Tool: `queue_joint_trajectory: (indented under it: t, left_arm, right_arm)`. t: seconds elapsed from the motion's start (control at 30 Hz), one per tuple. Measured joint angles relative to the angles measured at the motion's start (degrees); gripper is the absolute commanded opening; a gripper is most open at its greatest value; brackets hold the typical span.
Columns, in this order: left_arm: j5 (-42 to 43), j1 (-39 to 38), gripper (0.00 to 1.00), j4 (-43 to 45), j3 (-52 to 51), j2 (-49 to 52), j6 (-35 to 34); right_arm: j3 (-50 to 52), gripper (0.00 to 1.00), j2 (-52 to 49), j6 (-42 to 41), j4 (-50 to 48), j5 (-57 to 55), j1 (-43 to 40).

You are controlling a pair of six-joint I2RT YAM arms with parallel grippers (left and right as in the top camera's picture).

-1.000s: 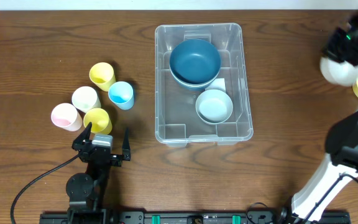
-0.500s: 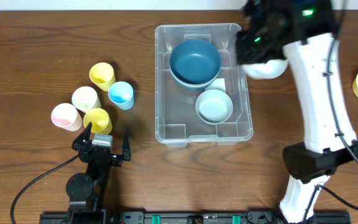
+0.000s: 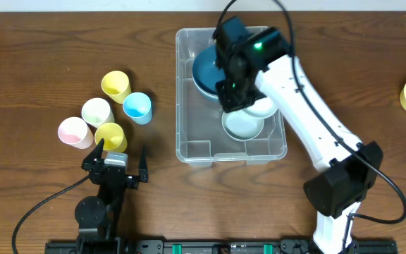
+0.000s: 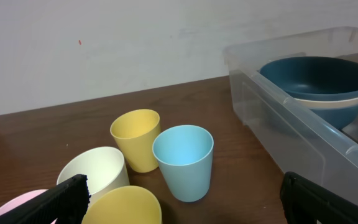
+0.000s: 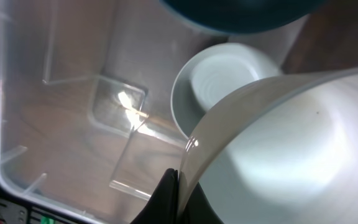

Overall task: Pack container
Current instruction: 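Carry the white bowl into the container onto the white bowl, then lower the white bowl onto the other and release it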

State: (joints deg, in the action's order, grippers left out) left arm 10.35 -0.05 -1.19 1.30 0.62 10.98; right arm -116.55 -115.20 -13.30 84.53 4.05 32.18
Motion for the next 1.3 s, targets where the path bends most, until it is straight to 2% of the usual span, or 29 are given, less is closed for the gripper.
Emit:
queue_joint_trajectory:
  t: [0.37,0.9,1.3]
  left_arm:
    - [0.0,0.0,0.98,0.0,0.0,0.0,0.0]
    - [0.0,0.0,0.98,0.0,0.0,0.0,0.0]
    - [0.0,0.0,0.98,0.0,0.0,0.0,0.0]
  right_arm:
    - [12.7,0.01,0.0,-0.7,-9.2,0.0,1.7]
    - [24.3,0.06,0.0,-1.6,-21.7,-0.2,2.4]
    - [26.6,0.17,0.0,-1.7,-26.3,-2.9,2.4]
